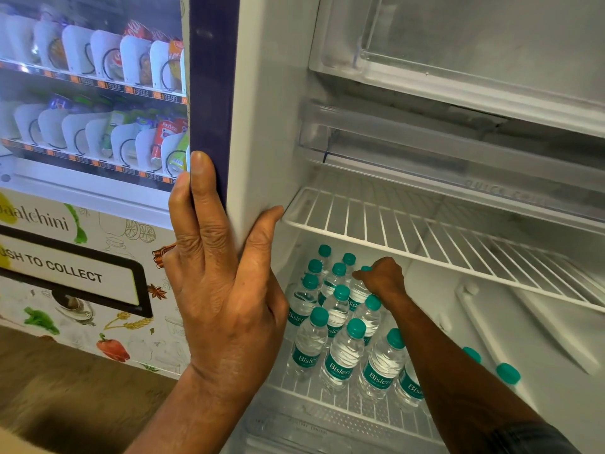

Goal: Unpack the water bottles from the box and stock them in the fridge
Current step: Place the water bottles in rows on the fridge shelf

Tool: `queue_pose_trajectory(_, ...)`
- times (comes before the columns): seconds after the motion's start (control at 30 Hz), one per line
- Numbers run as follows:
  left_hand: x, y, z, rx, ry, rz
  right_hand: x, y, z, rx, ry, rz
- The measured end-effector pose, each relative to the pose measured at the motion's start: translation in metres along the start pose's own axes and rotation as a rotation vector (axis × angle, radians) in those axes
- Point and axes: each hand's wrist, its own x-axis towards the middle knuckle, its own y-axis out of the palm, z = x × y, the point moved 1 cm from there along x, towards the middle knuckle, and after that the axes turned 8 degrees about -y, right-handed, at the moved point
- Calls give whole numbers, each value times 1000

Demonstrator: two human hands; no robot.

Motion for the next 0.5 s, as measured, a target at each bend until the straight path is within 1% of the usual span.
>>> queue_pose_trajectory(0.5,1,-2,-1,31,-7,6,-1,0,-9,-69,-13,37)
